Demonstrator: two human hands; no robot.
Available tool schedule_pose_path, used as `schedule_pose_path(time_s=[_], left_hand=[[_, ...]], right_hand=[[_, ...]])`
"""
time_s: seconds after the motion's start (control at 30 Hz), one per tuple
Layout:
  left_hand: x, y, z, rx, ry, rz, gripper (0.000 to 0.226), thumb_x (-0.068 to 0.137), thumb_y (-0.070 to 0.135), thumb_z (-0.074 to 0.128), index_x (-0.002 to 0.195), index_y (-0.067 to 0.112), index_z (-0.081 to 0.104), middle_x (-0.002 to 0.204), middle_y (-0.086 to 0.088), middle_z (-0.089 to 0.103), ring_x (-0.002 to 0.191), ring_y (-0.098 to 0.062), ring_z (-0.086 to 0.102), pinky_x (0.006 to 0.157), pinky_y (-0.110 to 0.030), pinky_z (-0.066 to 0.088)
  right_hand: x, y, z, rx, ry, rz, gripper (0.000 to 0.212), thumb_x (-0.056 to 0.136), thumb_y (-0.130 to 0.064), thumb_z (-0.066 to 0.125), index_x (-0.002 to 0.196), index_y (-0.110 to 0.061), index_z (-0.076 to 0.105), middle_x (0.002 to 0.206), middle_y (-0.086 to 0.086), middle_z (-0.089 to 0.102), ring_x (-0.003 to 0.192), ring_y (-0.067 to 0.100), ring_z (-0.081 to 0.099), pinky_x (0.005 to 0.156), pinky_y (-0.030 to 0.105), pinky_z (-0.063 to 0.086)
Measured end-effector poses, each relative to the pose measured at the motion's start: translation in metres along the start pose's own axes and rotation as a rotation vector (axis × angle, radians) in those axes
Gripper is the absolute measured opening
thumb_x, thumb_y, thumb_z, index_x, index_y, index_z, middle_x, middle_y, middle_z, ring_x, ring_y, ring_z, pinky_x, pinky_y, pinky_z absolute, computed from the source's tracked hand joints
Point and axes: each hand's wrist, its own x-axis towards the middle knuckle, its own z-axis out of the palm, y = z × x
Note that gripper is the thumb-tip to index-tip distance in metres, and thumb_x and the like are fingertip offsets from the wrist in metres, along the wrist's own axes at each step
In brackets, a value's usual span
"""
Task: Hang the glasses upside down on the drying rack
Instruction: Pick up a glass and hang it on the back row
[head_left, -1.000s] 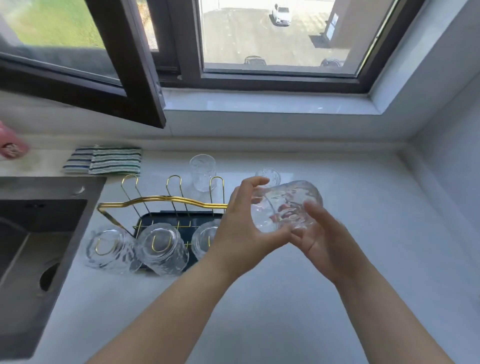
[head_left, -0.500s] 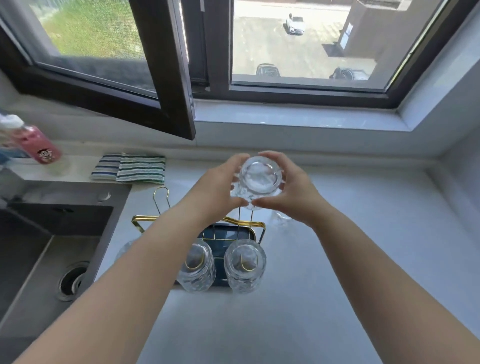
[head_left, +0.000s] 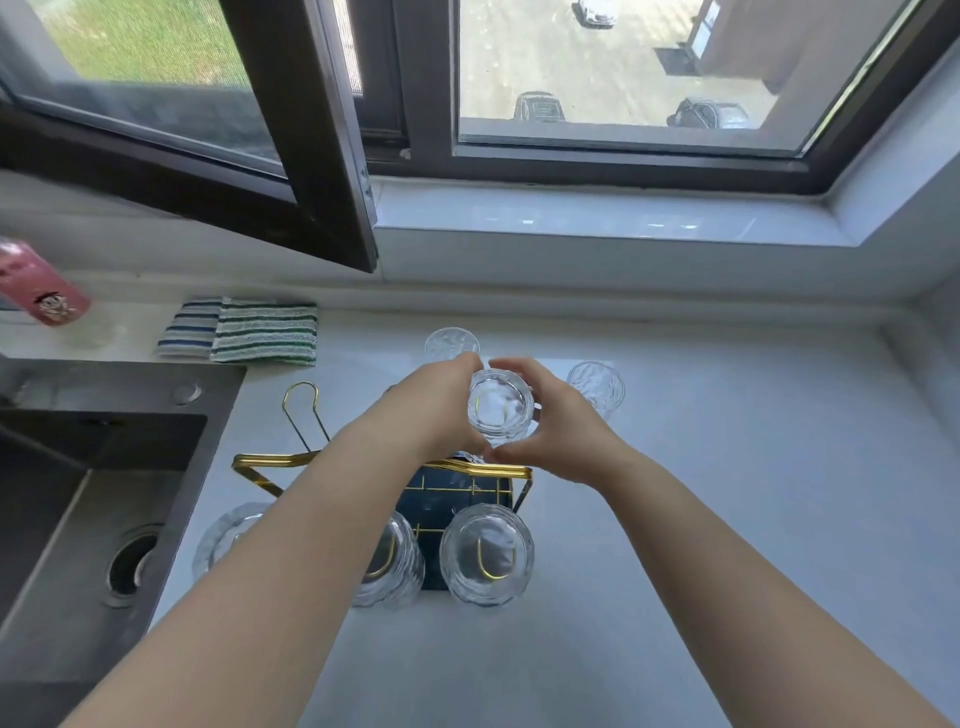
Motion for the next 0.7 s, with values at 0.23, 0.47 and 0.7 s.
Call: schedule_pose_path(time_s=[0.23, 0.47, 0.7], left_hand=[[0.0012, 0.0007, 0.0005, 0.065, -0.022, -0.031, 0.075, 0.06, 0.024, 0.081, 0.122, 0.02, 0.039, 0.115, -0.006, 0.059, 0.101, -0.026, 0.053, 0.076, -0.035, 0.042], [0.0012, 0.002, 0.0004, 0.07, -0.024, -0.03, 0.076, 0.063, 0.023, 0.08, 0.124, 0.019, 0.037, 0.117, -0.007, 0.058, 0.103, -0.027, 0.053, 0.076, -0.035, 0.041], [0.0005, 0.0019, 0.001, 0.063, -0.015, -0.023, 0.079, 0.063, 0.024, 0.08, 0.128, 0.02, 0.035, 0.122, -0.007, 0.057, 0.105, -0.026, 0.053, 0.075, -0.032, 0.04]], right_hand=[[0.0029, 0.006, 0.006, -0.027, -0.011, -0.009, 0.084, 0.054, -0.029, 0.086, 0.125, -0.037, 0.04, 0.115, -0.014, 0.054, 0.105, 0.01, 0.054, 0.095, 0.033, 0.047], [0.0045, 0.0086, 0.007, -0.029, -0.029, -0.009, 0.085, 0.055, -0.032, 0.084, 0.126, -0.037, 0.038, 0.124, -0.011, 0.053, 0.111, 0.012, 0.052, 0.098, 0.036, 0.046], [0.0028, 0.0094, 0.0066, 0.006, -0.073, 0.016, 0.093, 0.061, -0.025, 0.084, 0.136, -0.027, 0.029, 0.14, -0.002, 0.042, 0.125, 0.014, 0.042, 0.106, 0.032, 0.037]])
